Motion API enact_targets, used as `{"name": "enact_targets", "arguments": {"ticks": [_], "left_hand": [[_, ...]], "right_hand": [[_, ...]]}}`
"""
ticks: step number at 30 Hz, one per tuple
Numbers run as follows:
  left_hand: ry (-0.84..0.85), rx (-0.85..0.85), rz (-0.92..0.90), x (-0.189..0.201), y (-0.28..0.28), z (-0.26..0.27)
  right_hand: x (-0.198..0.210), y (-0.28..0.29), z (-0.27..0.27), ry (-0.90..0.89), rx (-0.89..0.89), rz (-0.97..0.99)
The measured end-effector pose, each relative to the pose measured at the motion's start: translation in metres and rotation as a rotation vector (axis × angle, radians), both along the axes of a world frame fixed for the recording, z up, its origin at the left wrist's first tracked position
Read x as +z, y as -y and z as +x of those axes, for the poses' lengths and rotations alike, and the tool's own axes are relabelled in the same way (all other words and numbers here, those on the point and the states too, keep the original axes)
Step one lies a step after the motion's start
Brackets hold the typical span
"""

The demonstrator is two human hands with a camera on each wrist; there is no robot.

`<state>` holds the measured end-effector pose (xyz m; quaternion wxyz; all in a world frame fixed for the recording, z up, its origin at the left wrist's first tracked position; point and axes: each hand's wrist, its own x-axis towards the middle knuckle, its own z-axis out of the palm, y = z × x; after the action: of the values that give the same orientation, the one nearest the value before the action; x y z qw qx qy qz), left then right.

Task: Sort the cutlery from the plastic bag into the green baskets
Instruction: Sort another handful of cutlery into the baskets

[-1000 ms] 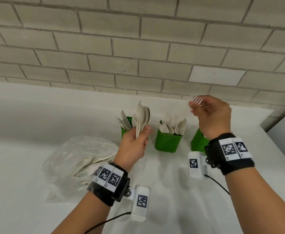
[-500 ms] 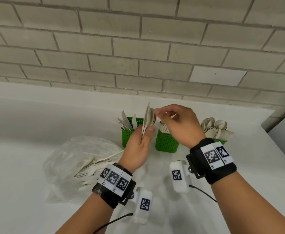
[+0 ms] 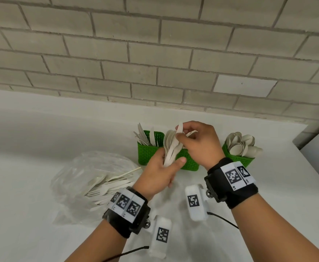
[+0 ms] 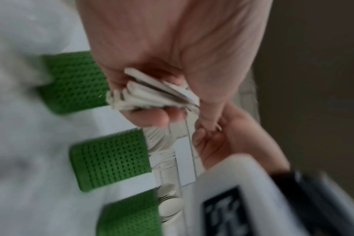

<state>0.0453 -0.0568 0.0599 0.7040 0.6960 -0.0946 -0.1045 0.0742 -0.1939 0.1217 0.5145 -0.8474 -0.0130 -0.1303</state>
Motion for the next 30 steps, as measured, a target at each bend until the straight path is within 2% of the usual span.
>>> {"name": "enact_targets", "arguments": {"ticks": [2,4,8,11,13,15,20,24,30], "left_hand": [[-0.167,-0.049,-0.226,0.007,-0.004,-0.001],[-0.212,-0.044,-0.326,0.011,-0.008,0.000],[-0.188,0.013,-0.283,0.005,-0.014,0.004],[-0.150,-0.010,-0.295,0.001,-0.023,0.005],[-0.160,-0.008,-0.302,0.000,-0.032,0.005],[-0.191,0.034,-0.291,-0.002,-0.040,0.004],[-0.193,0.105,-0.263,-0.008,-0.053,0.008],[-0.162,0.109,-0.293,-0.005,-0.057,0.010],[-0.111,0.140,-0.257,-0.003,-0.068,0.013]], "right_hand": [[0.002,0.001,0.000,-0.018,0.014,0.015],[0.003,0.002,0.002,-0.023,0.014,0.062],[0.009,0.001,0.008,-0.026,0.026,0.175],[0.023,0.002,0.015,0.001,-0.018,0.324],[0.035,0.005,0.020,0.079,-0.077,0.445],[0.043,0.008,0.027,0.173,-0.133,0.464],[0.021,-0.011,0.040,0.234,-0.093,0.033],[-0.010,-0.034,0.045,0.201,-0.029,-0.166],[-0.039,-0.045,0.051,-0.055,0.091,-0.541]]}}
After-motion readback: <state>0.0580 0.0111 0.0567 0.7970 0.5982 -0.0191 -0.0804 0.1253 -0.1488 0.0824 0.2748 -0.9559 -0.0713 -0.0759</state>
